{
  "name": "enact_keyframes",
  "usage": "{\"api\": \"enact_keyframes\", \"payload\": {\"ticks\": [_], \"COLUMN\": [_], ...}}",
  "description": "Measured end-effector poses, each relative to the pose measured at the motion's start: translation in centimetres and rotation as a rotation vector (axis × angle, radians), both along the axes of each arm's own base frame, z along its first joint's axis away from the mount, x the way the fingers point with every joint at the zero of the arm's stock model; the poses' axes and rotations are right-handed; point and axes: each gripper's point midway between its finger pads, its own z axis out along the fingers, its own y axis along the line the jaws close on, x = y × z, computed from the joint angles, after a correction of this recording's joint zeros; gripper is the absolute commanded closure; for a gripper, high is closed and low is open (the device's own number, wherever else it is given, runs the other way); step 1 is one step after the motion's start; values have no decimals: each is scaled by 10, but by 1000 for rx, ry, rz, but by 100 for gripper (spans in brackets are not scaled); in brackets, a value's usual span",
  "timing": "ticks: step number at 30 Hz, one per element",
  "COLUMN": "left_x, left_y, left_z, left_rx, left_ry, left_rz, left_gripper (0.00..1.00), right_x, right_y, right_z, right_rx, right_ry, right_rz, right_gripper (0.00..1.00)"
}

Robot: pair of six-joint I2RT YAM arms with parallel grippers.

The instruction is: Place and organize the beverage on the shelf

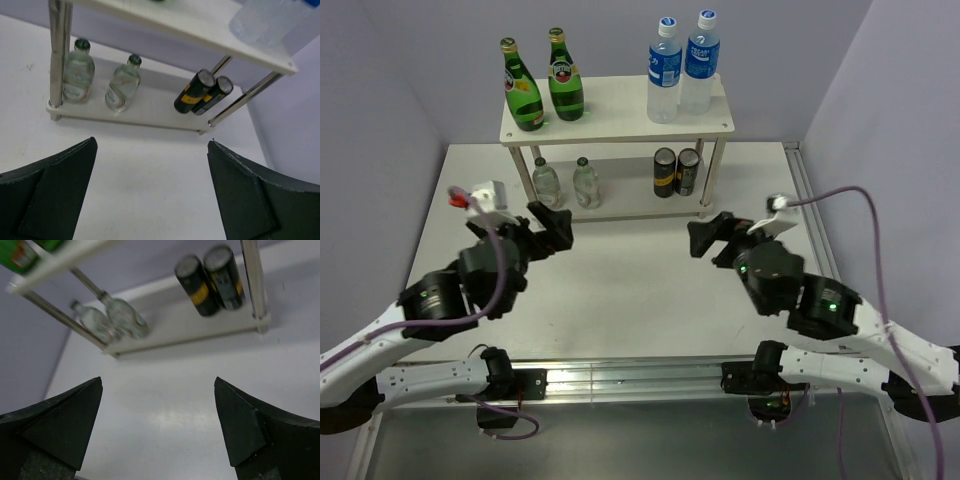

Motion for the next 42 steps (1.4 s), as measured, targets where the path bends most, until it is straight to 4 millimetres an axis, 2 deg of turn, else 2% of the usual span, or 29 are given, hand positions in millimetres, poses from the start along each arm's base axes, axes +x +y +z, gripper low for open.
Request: {"api": "enact_keyframes", "payload": {"ticks": [3,5,7,9,17,35,42], "left_x": [-3,-4,-5,-7,-16,-13,-13], "left_y": [14,20,24,28,51,49,50], "left_z": [37,46,48,50,53,37,37], "left_rx": [-25,-13,10,26,18,79,77], "left_ry": [-50,-67,-77,-90,-129,-105,-104], "left_rz": [13,16,10,3,-1,15,18], "left_gripper": [1,1,1,1,1,1,1], "right_x": [-5,-9,-15,-17,-19,-18,-17], "right_y": [-14,-26,-40,-45,-46,-42,-40], "right_z": [67,98,123,130,125,120,116], "right_rx": [62,82,103,104,46,19,3], "right_ry": [-90,-138,-182,-198,-196,-188,-182], "right_rz": [11,13,13,13,41,49,51], "right_gripper": [0,0,0,0,0,0,0]}}
